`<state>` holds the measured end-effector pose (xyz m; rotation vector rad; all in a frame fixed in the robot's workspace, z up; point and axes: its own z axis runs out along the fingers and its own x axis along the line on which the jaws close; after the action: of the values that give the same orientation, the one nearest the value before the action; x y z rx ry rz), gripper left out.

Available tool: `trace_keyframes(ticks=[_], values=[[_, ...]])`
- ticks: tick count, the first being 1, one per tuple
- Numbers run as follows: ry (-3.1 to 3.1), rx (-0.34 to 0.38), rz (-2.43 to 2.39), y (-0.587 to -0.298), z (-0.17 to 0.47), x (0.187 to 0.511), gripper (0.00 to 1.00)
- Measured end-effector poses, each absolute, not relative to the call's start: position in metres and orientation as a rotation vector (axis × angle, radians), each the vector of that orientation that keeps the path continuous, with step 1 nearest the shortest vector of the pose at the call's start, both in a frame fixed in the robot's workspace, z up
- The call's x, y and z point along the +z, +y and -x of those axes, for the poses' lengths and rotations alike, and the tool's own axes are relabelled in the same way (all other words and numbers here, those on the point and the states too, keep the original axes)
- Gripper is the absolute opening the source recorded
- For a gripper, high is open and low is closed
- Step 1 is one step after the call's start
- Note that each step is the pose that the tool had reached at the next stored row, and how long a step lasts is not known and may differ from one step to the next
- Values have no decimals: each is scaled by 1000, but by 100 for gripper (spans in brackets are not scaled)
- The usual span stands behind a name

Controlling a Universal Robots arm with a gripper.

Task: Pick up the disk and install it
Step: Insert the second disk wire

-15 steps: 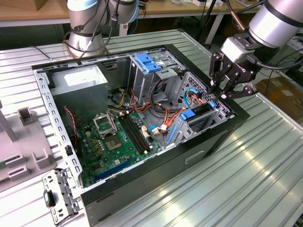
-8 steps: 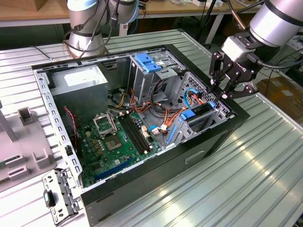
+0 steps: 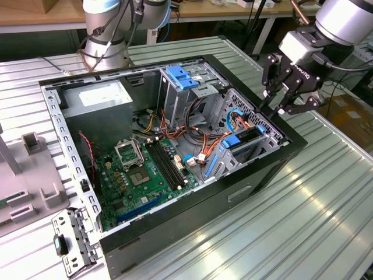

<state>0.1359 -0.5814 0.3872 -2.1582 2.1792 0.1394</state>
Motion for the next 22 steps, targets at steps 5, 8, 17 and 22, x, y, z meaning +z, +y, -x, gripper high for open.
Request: trace_keyframes(ticks=[5, 8, 17, 22], values=[[2179, 140, 2158, -581, -136, 393, 36], [2179, 141, 2157, -581, -135, 395, 36], [2178, 142, 2157, -578, -112, 391, 36], [2178, 142, 2157, -570, -102, 384, 36]])
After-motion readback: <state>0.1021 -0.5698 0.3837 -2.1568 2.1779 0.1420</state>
